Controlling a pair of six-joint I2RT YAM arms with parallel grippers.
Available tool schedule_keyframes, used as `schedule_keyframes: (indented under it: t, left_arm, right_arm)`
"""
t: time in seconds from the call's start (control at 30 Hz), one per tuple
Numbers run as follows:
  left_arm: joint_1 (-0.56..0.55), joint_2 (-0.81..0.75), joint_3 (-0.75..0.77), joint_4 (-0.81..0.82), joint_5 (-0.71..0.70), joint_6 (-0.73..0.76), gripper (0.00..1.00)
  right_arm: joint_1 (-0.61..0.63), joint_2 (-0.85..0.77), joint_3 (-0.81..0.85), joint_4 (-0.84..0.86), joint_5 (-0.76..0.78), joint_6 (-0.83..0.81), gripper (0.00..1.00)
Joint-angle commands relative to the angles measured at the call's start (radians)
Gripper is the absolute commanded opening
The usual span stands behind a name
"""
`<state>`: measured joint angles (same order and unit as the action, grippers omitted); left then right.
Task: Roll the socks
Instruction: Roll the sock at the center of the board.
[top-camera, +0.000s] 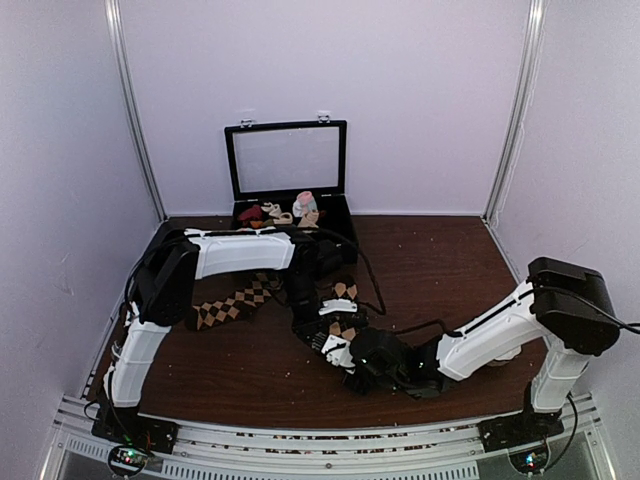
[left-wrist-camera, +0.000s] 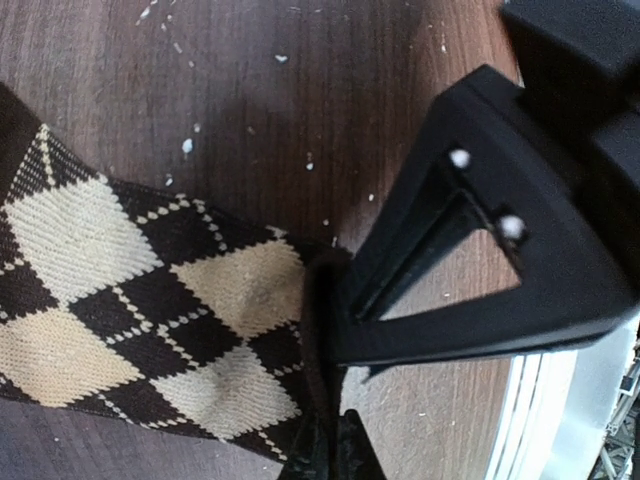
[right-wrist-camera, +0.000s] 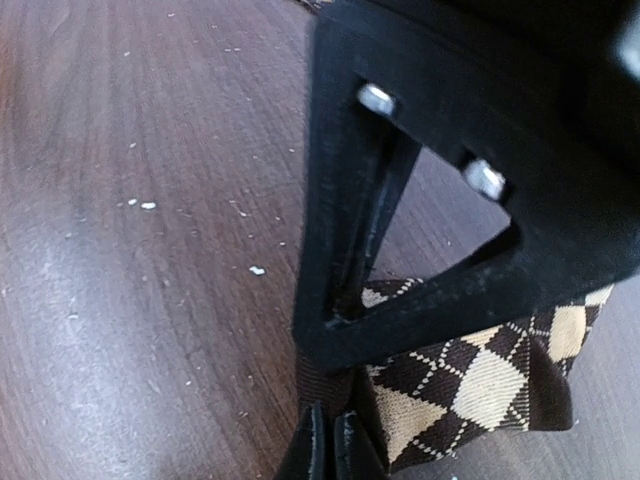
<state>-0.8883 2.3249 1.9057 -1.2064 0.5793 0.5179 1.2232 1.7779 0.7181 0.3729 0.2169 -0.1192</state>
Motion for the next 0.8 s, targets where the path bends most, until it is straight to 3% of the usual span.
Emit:
schedule_keyframes:
  t: [0.0, 0.17, 0.3, 0.4, 0.43, 0.5, 0.53, 0.77]
  left_arm:
    - [-0.001, 0.017, 0.012, -0.030, 0.025, 0.033, 0.10]
    - [0.000, 0.004, -0.001, -0.023, 0.015, 0.049, 0.24]
    - [0.007, -0.043, -0.048, 0.040, -0.001, 0.039, 0.41]
    - [0.021, -0.102, -0.102, 0.105, 0.010, 0.041, 0.45]
    - [0.026, -0.128, -0.130, 0.130, 0.018, 0.048, 0.58]
    - [0.034, -0.183, -0.189, 0.178, 0.018, 0.072, 0.65]
    - [0.035, -0.211, -0.220, 0.200, 0.008, 0.091, 0.78]
    - [0.037, -0.336, -0.373, 0.353, -0.062, 0.137, 0.83]
  right_arm:
    - [-0.021, 0.017, -0.020, 0.039, -0.023, 0.057, 0.00]
    - [-0.088, 0.000, -0.081, 0.097, -0.144, 0.159, 0.00]
    - [-0.133, 0.021, -0.096, 0.119, -0.251, 0.233, 0.00]
    - [-0.157, 0.049, -0.099, 0.135, -0.309, 0.283, 0.00]
    - [-0.171, 0.059, -0.100, 0.144, -0.335, 0.306, 0.00]
    - [-0.201, 0.080, -0.098, 0.158, -0.404, 0.348, 0.00]
    - [-0.216, 0.088, -0.099, 0.165, -0.438, 0.370, 0.00]
    - [-0.302, 0.149, -0.128, 0.230, -0.568, 0.486, 0.00]
